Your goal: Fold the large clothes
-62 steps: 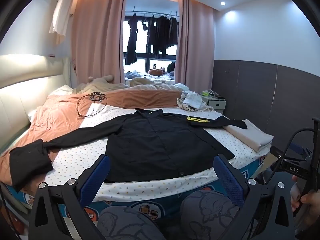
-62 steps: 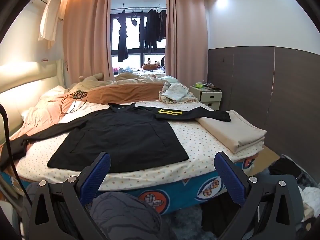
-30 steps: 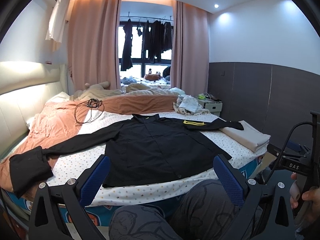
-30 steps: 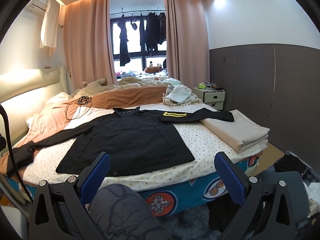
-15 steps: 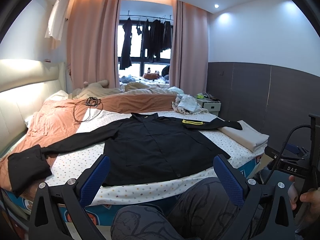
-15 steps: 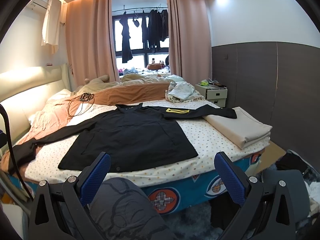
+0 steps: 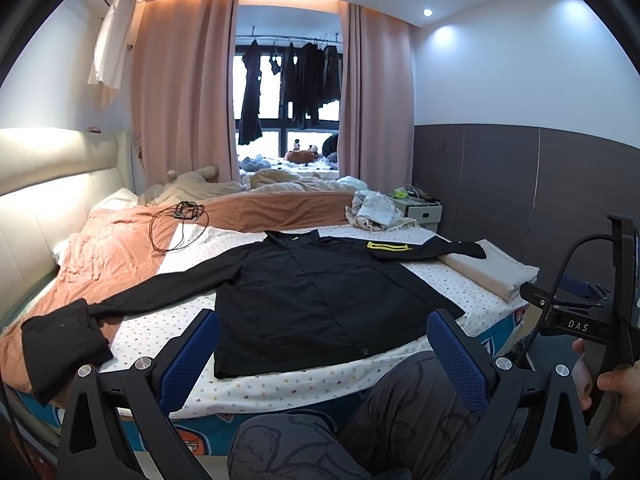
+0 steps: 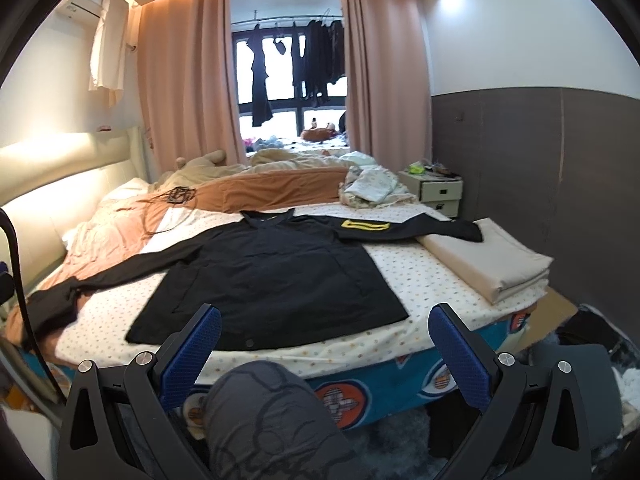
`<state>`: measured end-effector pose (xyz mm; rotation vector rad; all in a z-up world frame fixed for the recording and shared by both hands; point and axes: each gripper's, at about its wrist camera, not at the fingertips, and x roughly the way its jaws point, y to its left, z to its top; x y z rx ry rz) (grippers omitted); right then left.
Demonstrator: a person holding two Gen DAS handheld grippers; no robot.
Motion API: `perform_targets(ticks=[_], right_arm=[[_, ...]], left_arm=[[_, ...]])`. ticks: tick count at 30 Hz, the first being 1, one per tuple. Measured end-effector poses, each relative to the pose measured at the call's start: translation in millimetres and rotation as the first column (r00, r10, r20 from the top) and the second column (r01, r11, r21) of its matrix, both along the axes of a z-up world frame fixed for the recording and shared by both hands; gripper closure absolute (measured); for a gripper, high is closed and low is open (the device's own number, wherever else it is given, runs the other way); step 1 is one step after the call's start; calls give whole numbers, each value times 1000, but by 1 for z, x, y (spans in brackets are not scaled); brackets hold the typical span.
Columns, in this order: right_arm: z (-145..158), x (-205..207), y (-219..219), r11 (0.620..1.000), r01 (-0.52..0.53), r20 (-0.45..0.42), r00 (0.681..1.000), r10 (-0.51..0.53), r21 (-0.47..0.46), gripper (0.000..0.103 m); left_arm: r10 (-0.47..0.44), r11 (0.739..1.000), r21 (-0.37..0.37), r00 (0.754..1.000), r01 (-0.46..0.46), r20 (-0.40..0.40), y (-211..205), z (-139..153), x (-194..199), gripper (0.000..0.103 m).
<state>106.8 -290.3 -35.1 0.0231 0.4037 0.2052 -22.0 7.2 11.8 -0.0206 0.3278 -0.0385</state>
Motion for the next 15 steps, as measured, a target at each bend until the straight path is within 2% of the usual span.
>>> perform_targets(ticks=[6, 10, 15], right_arm=[[3, 2, 14, 999, 13, 18, 1000, -12, -43, 0], [1, 5, 19, 1000, -11, -1, 1000, 11, -5, 0], [-1, 13, 28, 1000, -14, -16, 1000, 14, -5, 0]], left_arm=[[16, 1000, -12, 1000, -17, -14, 5, -2, -4, 0], [38, 999, -7, 999, -38, -22, 12, -4, -8, 0], [65, 998, 2, 997, -65, -32, 21, -4, -10, 0]])
